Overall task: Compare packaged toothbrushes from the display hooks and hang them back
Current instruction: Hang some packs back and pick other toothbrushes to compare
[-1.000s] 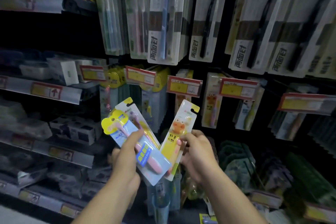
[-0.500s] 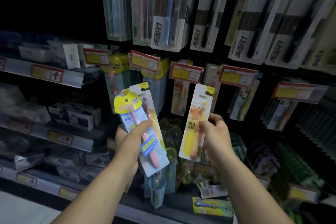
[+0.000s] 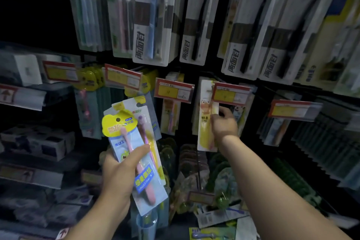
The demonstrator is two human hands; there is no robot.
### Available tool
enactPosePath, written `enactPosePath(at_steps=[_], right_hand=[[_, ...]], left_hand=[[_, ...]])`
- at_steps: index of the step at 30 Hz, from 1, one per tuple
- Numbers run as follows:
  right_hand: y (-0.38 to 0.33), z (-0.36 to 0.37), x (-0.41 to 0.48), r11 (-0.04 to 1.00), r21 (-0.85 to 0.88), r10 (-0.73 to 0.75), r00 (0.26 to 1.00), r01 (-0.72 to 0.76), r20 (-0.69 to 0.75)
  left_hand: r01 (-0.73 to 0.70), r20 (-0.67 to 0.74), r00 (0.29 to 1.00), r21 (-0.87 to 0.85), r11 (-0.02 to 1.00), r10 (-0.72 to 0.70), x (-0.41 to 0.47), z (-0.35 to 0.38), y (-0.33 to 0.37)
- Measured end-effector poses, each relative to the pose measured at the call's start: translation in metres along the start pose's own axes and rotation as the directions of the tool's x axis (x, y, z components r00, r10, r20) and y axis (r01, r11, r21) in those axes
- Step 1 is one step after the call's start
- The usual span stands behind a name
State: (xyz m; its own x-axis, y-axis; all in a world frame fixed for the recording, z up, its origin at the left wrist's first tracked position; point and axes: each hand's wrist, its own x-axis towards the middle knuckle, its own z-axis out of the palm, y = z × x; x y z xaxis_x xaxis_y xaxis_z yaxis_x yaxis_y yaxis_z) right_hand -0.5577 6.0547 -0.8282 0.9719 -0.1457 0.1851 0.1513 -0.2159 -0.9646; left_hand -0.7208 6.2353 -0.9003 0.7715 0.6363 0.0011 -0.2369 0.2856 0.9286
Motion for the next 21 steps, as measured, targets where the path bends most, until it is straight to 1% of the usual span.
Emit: enactPosePath(at_steps=[3, 5, 8, 10, 12, 13, 14, 15, 16, 17, 19, 21], right_hand=[[0.009, 0.003, 0.013, 1.000, 0.008, -0.006, 1.000, 0.006, 0.011], [0.015, 0.004, 0.019, 0.999, -0.021, 0.035, 0.999, -0.034, 0.036], [0.027, 0.006, 0.024, 0.985, -0.111, 0.140, 0.988, -0.133, 0.057], [0.033, 0.008, 0.021, 0.962, -0.214, 0.187, 0.981, -0.171, 0.056], [0.041, 0.011, 0.007, 0.928, -0.342, 0.157, 0.988, -0.148, 0.000], [0.046, 0.014, -0.005, 0.931, -0.341, 0.127, 0.992, -0.128, -0.025], [0.049, 0.018, -0.021, 0.952, -0.288, 0.106, 0.994, -0.106, -0.016], [0.050, 0.022, -0.036, 0.977, -0.192, 0.102, 0.994, -0.091, 0.048], [0.050, 0.028, -0.051, 0.991, -0.072, 0.122, 0.978, -0.111, 0.167], [0.048, 0.033, -0.065, 0.987, 0.042, 0.137, 0.944, -0.157, 0.300], [0.035, 0.041, -0.091, 0.961, 0.178, 0.085, 0.842, -0.210, 0.533], [0.023, 0.048, -0.110, 0.959, 0.224, -0.024, 0.736, -0.174, 0.676]], left_hand=[[0.019, -0.016, 1.000, -0.039, 0.999, -0.020, 0.001, -0.001, 0.002], [0.012, 0.006, 1.000, -0.053, 0.999, -0.012, 0.001, -0.004, 0.003], [0.001, 0.012, 1.000, -0.067, 0.998, 0.000, -0.001, -0.011, 0.007], [-0.003, 0.015, 1.000, -0.055, 0.998, 0.004, -0.002, -0.018, 0.010], [-0.006, 0.024, 1.000, -0.049, 0.999, 0.007, -0.003, -0.024, 0.013], [-0.007, 0.027, 1.000, -0.049, 0.999, 0.008, -0.003, -0.027, 0.014], [-0.006, 0.028, 1.000, -0.051, 0.999, 0.007, -0.005, -0.030, 0.016], [-0.004, 0.028, 1.000, -0.054, 0.999, 0.006, -0.006, -0.032, 0.017], [-0.005, 0.032, 0.999, -0.052, 0.999, 0.006, -0.007, -0.033, 0.018], [-0.003, 0.033, 0.999, -0.045, 0.999, 0.005, -0.009, -0.034, 0.018], [-0.009, 0.036, 0.999, -0.038, 0.999, 0.011, -0.013, -0.035, 0.019], [-0.019, 0.032, 0.999, -0.026, 0.999, 0.019, -0.016, -0.034, 0.020]])
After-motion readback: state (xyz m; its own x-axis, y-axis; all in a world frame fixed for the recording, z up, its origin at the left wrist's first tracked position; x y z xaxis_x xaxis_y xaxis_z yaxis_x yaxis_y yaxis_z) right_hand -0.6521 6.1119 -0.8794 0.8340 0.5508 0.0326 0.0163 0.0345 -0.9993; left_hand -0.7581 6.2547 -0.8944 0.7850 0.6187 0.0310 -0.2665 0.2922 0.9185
